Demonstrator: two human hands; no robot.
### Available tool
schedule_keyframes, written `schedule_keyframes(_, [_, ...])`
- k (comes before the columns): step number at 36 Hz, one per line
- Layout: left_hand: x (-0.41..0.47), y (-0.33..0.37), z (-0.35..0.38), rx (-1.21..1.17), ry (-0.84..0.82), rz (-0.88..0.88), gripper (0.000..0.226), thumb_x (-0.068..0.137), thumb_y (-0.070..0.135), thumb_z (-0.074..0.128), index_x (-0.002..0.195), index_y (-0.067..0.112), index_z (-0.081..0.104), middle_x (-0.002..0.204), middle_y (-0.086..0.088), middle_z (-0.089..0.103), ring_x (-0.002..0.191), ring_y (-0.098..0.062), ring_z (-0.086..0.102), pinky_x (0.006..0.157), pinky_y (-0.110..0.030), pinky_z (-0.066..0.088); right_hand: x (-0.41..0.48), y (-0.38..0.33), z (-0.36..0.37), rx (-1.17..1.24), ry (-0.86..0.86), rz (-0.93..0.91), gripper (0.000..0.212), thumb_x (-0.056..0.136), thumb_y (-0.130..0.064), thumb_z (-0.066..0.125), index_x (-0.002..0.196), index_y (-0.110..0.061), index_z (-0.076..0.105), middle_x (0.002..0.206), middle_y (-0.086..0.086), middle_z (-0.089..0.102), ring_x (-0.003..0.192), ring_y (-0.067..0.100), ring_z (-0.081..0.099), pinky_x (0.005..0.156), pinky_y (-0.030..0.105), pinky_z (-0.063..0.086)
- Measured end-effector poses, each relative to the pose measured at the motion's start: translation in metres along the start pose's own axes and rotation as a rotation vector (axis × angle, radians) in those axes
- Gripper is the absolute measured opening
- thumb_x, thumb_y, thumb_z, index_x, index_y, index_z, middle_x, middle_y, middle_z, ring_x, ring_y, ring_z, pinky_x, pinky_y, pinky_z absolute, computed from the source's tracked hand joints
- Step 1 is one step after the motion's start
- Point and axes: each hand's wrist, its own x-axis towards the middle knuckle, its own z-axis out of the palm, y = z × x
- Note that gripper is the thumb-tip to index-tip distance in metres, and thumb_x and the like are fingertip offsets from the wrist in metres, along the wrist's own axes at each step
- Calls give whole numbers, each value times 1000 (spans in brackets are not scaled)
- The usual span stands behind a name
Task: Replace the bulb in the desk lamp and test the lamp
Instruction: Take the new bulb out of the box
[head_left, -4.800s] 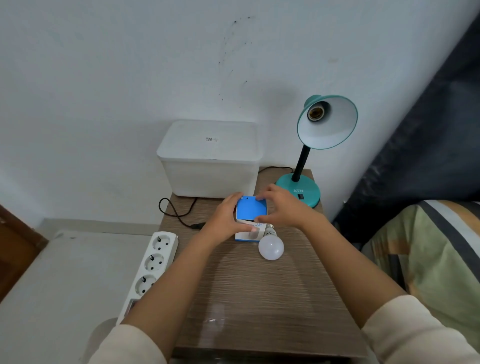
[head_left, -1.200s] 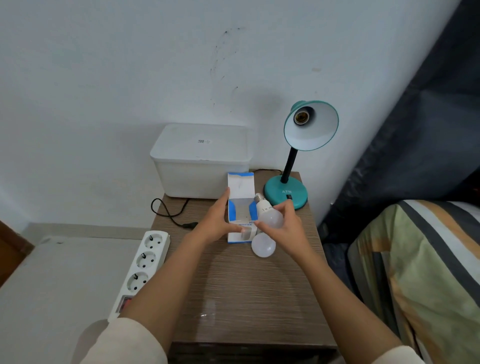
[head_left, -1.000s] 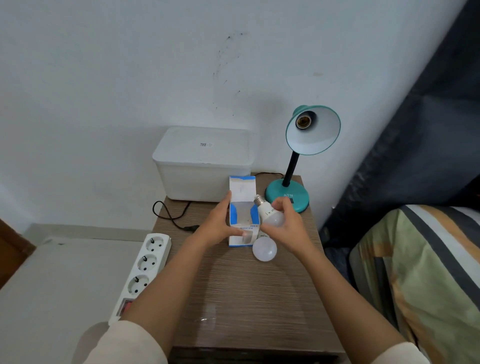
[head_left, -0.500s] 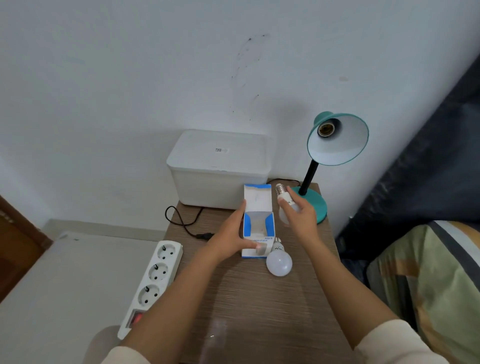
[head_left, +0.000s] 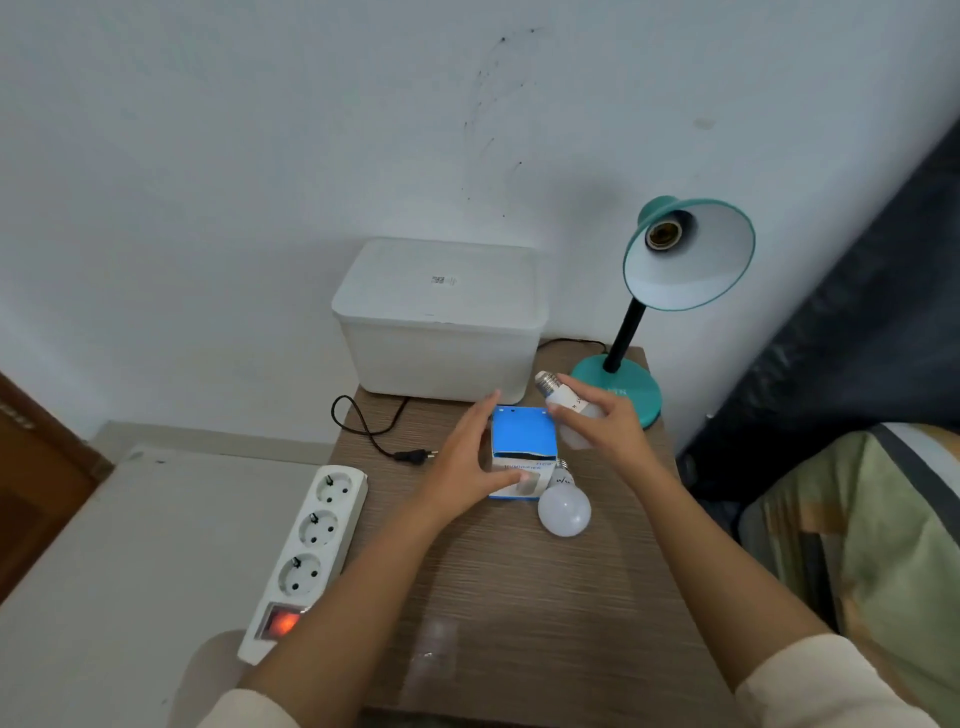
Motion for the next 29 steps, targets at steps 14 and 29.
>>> schedule_keyframes(14, [-15,-1,8,201,19,177,63,91,30,57,145,26,26,158,6,1,137,1,10,103,-11,22,-32,-3,14,-355,143,-227,55,77,-17,74,128,-23,55,106,-8,49,99,3,46,74,1,34])
schedule_keyframes(29, [-15,1,6,287,-5,196,61,92,30,55,146,22,26,158,7,-2,141,-11,22,104,-21,32,-36,0,18,-369,160,-200,59,76,-18,74,131,-25,52,106,-6,46,99,6,46,84,19,37])
